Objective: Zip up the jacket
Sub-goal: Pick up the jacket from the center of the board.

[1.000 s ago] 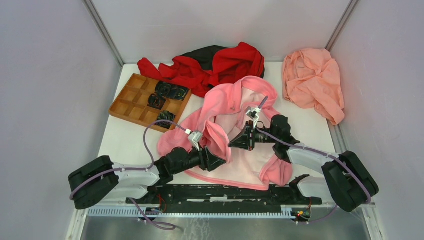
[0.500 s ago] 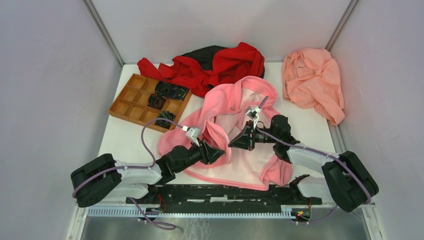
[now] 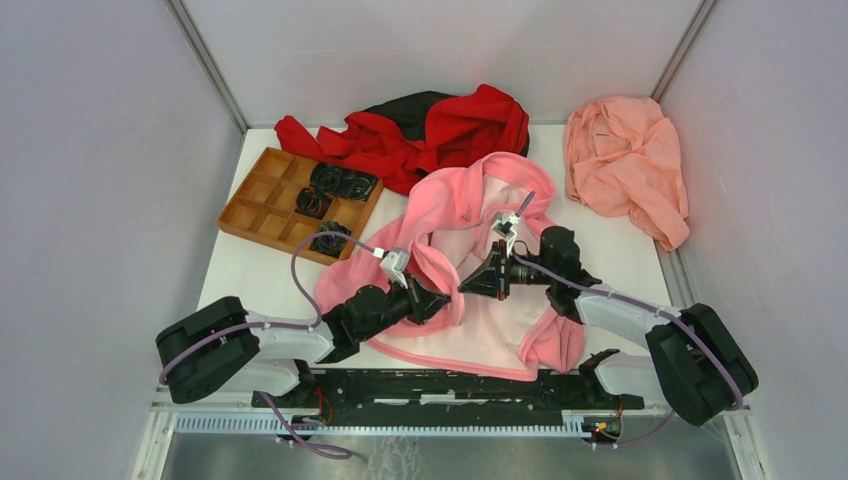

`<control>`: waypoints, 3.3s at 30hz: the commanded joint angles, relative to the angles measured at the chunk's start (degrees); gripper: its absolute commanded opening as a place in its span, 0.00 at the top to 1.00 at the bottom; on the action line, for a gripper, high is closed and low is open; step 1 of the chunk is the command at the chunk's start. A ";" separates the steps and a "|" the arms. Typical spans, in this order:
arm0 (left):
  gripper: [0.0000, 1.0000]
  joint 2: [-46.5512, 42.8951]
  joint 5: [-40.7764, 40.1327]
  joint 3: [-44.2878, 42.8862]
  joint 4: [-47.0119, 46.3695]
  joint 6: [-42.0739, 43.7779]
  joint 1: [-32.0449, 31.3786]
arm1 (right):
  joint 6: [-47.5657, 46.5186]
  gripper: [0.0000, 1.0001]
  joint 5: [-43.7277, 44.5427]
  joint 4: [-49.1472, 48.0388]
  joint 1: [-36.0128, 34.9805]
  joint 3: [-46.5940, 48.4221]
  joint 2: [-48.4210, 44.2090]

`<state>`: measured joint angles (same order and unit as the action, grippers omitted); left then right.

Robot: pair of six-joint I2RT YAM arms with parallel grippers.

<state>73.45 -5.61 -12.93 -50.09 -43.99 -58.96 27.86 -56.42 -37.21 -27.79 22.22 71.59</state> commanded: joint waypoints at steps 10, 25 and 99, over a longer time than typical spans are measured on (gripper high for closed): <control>0.98 -5.40 -2.06 -3.84 2.78 3.12 0.09 | -2.87 0.63 1.03 1.74 1.99 1.59 -2.27; 0.98 -7.20 -5.17 -2.80 3.05 3.63 0.10 | -1.61 0.70 -1.94 2.40 1.99 -0.41 -2.77; 0.03 0.73 -1.86 -73.30 61.27 -11.57 -3.82 | 0.88 1.00 -5.62 -3.07 1.83 -0.16 0.76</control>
<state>76.34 -11.44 -92.90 15.20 -61.04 -62.24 29.85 -61.25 -38.76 -25.98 21.06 72.97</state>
